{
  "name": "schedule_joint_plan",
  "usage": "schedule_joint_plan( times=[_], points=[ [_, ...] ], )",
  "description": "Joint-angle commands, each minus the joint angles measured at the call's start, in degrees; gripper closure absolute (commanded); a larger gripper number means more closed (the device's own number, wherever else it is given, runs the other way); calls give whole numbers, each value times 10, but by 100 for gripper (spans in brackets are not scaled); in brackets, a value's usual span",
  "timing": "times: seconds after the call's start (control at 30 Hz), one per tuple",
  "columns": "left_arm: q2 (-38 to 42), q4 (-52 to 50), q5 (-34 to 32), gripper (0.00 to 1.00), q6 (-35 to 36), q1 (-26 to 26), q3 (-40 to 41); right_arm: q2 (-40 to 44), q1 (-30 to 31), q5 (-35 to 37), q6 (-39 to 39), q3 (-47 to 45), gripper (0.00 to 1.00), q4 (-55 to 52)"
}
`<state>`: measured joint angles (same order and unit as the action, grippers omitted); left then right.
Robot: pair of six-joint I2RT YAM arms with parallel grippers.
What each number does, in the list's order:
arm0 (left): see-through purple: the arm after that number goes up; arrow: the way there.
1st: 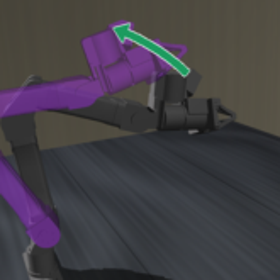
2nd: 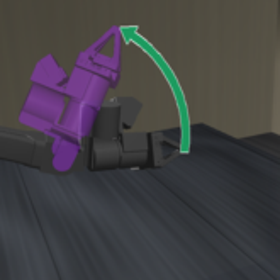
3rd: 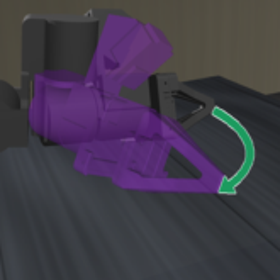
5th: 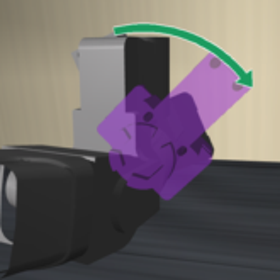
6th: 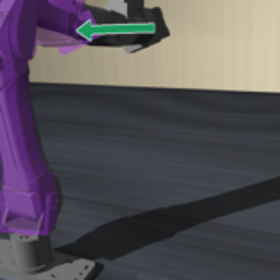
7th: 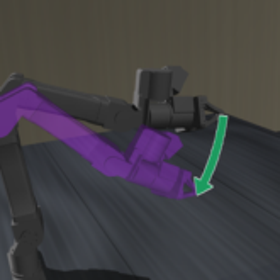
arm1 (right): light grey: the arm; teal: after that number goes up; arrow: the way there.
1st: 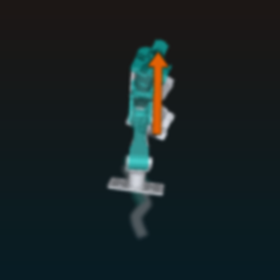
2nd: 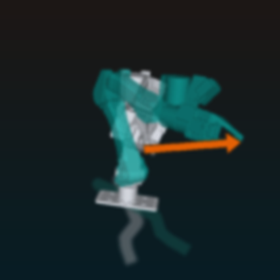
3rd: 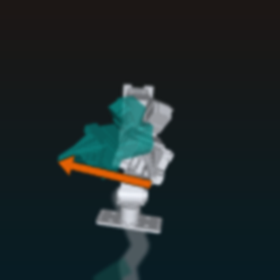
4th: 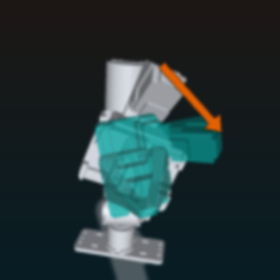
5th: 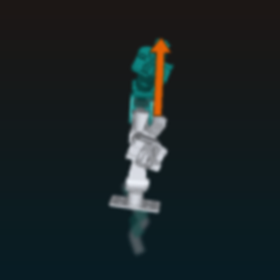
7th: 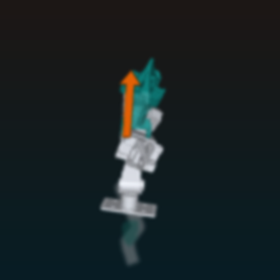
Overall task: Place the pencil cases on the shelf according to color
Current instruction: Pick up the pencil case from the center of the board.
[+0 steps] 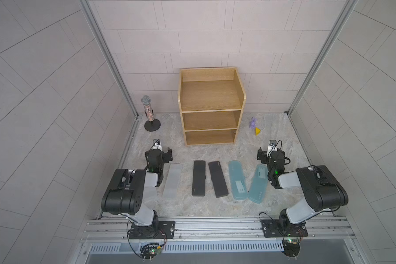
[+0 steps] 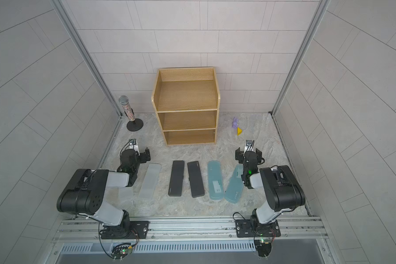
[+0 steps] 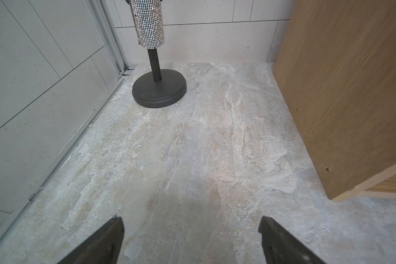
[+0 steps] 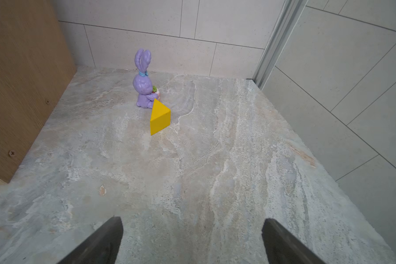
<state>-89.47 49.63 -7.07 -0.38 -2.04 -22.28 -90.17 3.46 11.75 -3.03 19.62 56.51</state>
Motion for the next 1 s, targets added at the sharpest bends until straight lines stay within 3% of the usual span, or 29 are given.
schedule_joint_plan(
  times=[0.0, 0.57, 0.63, 0.73, 0.8, 0.87, 0.97],
  points=[
    [-1, 5, 3, 0, 4, -2, -7, 3, -1, -1, 3, 1, 0, 4],
    [-3, 3, -1, 0, 2, -1, -9, 4, -6, -11, -2, 8, 0, -11],
    [5, 0, -37, 0, -2, -8, -10, 4, -9, 5, -11, 12, 0, -18],
    [86, -102, -118, 0, -3, -29, -28, 7, -8, 24, -10, 11, 0, -13],
    [140, -186, -175, 0, -38, -42, -50, 41, 3, 78, -15, 24, 0, -64],
    [192, -270, -234, 0, -143, -42, -67, 109, 15, 119, -14, 78, 0, -217],
    [261, -352, -231, 0, -273, -43, -72, 191, 18, 137, -117, 182, 0, -435]
  ],
)
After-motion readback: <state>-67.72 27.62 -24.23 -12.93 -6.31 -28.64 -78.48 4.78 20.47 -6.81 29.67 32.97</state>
